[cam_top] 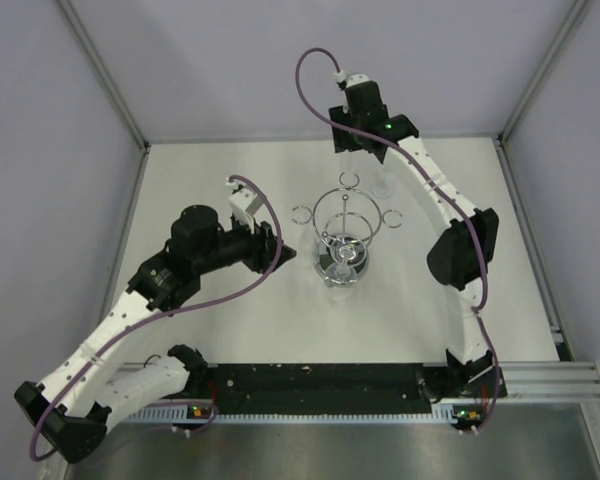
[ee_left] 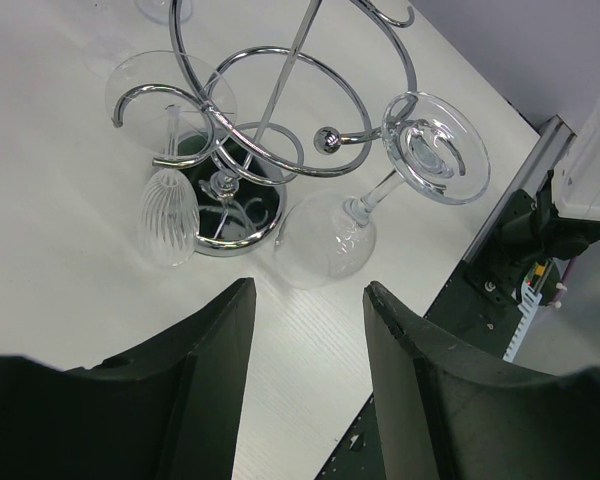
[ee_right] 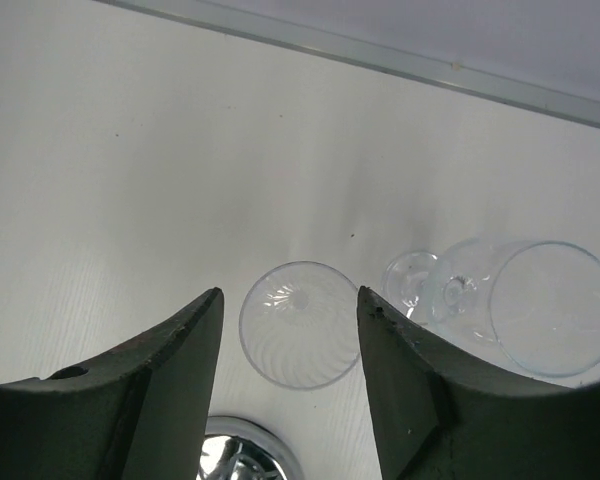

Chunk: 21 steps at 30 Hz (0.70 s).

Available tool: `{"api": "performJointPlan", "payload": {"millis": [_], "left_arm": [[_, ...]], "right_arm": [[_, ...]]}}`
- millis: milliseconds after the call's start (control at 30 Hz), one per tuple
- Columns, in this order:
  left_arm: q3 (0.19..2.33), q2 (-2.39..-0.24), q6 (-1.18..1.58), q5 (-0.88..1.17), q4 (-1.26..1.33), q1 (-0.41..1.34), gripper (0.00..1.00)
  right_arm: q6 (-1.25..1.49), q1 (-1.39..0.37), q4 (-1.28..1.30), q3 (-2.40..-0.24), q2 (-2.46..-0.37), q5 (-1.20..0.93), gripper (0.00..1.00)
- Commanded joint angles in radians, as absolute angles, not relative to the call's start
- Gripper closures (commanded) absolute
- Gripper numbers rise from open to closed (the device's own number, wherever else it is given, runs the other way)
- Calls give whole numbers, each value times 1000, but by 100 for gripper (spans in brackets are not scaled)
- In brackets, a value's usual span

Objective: Take the wine glass off the wine glass rack

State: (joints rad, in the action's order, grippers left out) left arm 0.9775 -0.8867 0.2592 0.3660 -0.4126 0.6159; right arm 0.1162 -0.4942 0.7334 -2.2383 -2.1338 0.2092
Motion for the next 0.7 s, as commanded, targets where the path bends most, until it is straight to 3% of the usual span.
{"api": "performJointPlan", "payload": {"millis": [0, 300, 667], "left_arm": [[979, -896, 247, 336, -391, 614, 47], [1029, -962, 320, 161, -423, 612, 47], [1127, -1042, 468, 118, -400, 534, 45]], "right_arm": [[124, -492, 673, -2263, -2013, 224, 43], [121, -531, 655, -2206, -1841, 216, 42], [106, -571, 539, -1838, -1455, 207, 41]]}}
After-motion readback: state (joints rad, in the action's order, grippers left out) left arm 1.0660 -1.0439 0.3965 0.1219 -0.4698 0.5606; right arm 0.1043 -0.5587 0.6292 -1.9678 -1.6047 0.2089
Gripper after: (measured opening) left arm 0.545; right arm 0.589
